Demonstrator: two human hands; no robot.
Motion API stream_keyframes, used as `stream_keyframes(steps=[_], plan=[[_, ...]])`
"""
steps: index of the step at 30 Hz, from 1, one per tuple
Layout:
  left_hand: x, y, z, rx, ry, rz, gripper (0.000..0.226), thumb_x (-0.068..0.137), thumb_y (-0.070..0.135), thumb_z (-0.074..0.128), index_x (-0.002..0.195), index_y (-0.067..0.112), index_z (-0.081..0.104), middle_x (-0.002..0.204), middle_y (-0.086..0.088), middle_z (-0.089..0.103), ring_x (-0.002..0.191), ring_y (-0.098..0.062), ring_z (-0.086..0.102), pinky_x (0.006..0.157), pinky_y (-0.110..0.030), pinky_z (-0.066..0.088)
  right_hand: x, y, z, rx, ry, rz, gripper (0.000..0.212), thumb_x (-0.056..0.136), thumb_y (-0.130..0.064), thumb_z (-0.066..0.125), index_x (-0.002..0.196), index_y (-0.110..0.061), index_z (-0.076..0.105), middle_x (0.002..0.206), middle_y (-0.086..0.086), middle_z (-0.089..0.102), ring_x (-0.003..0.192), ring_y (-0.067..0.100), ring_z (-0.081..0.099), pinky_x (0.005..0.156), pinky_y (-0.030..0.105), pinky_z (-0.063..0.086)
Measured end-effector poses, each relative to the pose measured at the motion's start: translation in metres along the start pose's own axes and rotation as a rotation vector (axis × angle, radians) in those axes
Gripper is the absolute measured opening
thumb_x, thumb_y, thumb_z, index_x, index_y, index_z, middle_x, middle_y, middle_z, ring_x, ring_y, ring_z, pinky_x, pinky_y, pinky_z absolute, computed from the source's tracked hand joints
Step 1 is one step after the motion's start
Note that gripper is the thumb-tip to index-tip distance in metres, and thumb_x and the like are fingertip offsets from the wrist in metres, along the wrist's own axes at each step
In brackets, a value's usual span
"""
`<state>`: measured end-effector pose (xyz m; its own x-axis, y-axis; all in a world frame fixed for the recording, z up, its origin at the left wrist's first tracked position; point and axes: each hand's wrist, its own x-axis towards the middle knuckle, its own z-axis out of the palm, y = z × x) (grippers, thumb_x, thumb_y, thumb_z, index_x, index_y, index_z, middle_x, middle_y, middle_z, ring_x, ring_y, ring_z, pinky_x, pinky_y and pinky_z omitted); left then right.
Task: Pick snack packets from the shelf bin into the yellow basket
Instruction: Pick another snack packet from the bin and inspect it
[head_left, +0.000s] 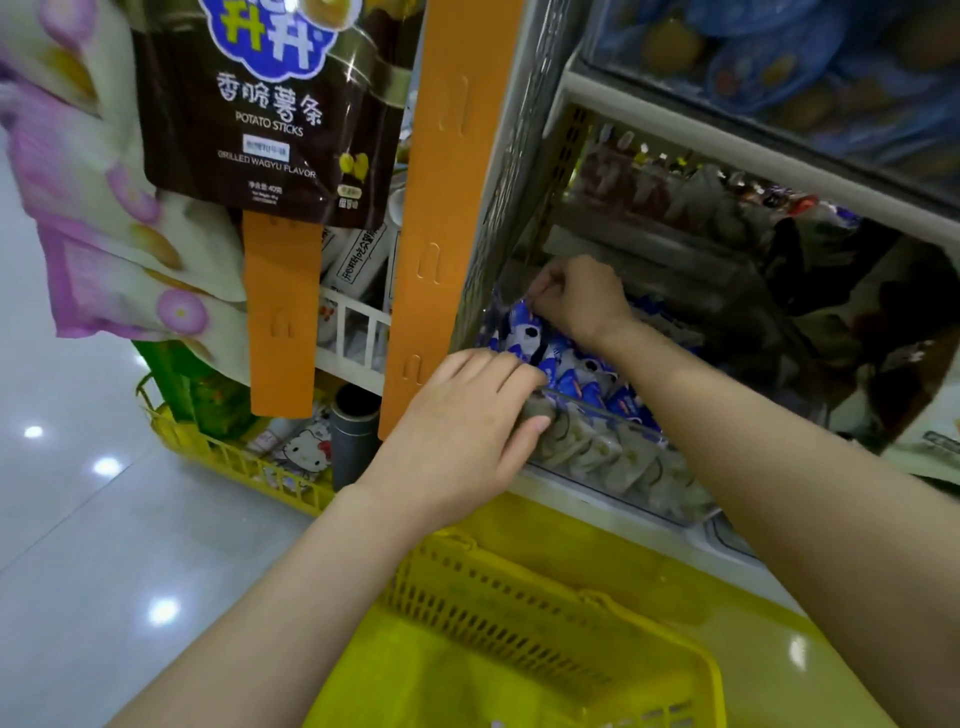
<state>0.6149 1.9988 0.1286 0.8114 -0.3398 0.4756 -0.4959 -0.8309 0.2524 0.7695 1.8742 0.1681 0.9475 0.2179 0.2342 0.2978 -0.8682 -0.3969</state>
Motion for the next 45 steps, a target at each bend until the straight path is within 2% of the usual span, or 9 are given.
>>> stream_keyframes(steps=[6, 11, 16, 19, 24, 30, 34, 40, 45], plan=[[-0.005, 0.010, 0.000, -0.307, 0.102, -0.097, 0.028, 0.097, 0.026, 0.040, 0.120, 0.014, 0.052, 0.117, 0.002, 0.053, 0.114, -0.012, 0.043, 0.097, -0.020, 0.026, -0.040, -0.013, -0.049, 0.302, 0.325, -0.158, 0.011, 0.087, -0.012, 0.059, 0.087, -0.023, 0.060, 0.080, -0.008, 0.059, 0.072, 0.000, 0.053, 0.066, 0.014, 0.046], [-0.015, 0.031, -0.001, -0.678, 0.308, -0.364, 0.017, 0.098, 0.024, 0.040, 0.103, 0.018, 0.054, 0.096, 0.004, 0.055, 0.088, -0.005, 0.050, 0.078, -0.019, 0.039, -0.103, -0.020, -0.077, 0.598, 0.247, -0.233, 0.023, 0.087, -0.008, 0.060, 0.079, -0.029, 0.055, 0.075, -0.007, 0.059, 0.071, 0.007, 0.058, 0.067, 0.025, 0.053], [-0.024, 0.048, -0.001, -1.441, -0.010, -0.737, 0.050, 0.090, 0.046, 0.038, 0.120, 0.009, 0.054, 0.115, -0.017, 0.062, 0.102, -0.024, 0.060, 0.094, -0.043, 0.046, -0.174, -0.004, -0.050, 0.774, 0.050, -0.135, 0.022, 0.088, -0.002, 0.057, 0.081, -0.023, 0.055, 0.072, -0.007, 0.060, 0.065, 0.002, 0.056, 0.057, 0.016, 0.048], [-0.039, 0.065, 0.010, -1.345, -0.097, -0.688, 0.034, 0.092, 0.029, 0.050, 0.118, 0.008, 0.055, 0.114, -0.021, 0.063, 0.102, -0.025, 0.062, 0.095, -0.044, 0.045, -0.206, 0.005, -0.025, 0.885, -0.009, 0.002, 0.018, 0.090, -0.004, 0.053, 0.086, -0.021, 0.052, 0.078, -0.003, 0.059, 0.070, 0.005, 0.057, 0.062, 0.020, 0.050], [-0.052, 0.074, 0.027, -1.176, -0.092, -0.621, 0.011, 0.090, 0.011, 0.056, 0.101, 0.012, 0.057, 0.067, 0.007, 0.054, 0.048, 0.008, 0.048, 0.047, -0.007, 0.036, -0.223, 0.016, -0.006, 0.999, -0.055, 0.248, 0.003, 0.092, -0.017, 0.052, 0.093, -0.019, 0.055, 0.079, -0.003, 0.061, 0.066, -0.003, 0.059, 0.063, 0.016, 0.051], [-0.049, 0.078, 0.038, -1.241, -0.029, -0.766, 0.009, 0.091, 0.019, 0.054, 0.090, 0.012, 0.060, 0.082, -0.009, 0.064, 0.074, -0.012, 0.059, 0.068, -0.025, 0.046, -0.221, 0.021, 0.000, 1.000, -0.009, 0.298, 0.020, 0.089, -0.009, 0.057, 0.070, -0.015, 0.060, 0.067, 0.005, 0.061, 0.062, 0.008, 0.056, 0.061, 0.024, 0.052], [-0.046, 0.077, 0.041, -1.286, -0.028, -0.857, 0.021, 0.091, 0.016, 0.052, 0.072, 0.010, 0.057, 0.067, -0.003, 0.058, 0.063, -0.012, 0.054, 0.057, -0.024, 0.041, -0.220, 0.028, 0.001, 0.860, 0.003, 0.217, 0.018, 0.088, -0.011, 0.061, 0.072, -0.020, 0.061, 0.070, 0.005, 0.061, 0.067, 0.015, 0.053, 0.066, 0.033, 0.047], [-0.043, 0.076, 0.046, -1.206, 0.016, -0.808, 0.026, 0.091, 0.014, 0.053, 0.087, -0.012, 0.058, 0.081, -0.019, 0.057, 0.075, -0.021, 0.052, 0.070, -0.036, 0.040, -0.222, 0.037, -0.004, 0.375, 0.021, -0.044, 0.004, 0.084, -0.020, 0.066, 0.083, -0.023, 0.064, 0.072, -0.015, 0.059, 0.073, 0.001, 0.056, 0.068, 0.012, 0.042], [-0.042, 0.074, 0.048, -1.277, -0.047, -0.879, 0.034, 0.088, 0.031, 0.057, 0.085, -0.002, 0.066, 0.074, -0.015, 0.067, 0.063, -0.020, 0.061, 0.056, -0.026, 0.048, -0.220, 0.036, -0.011, 0.796, -0.141, 0.247, 0.017, 0.085, -0.011, 0.064, 0.072, -0.021, 0.062, 0.071, -0.001, 0.062, 0.065, 0.005, 0.057, 0.065, 0.020, 0.051]])
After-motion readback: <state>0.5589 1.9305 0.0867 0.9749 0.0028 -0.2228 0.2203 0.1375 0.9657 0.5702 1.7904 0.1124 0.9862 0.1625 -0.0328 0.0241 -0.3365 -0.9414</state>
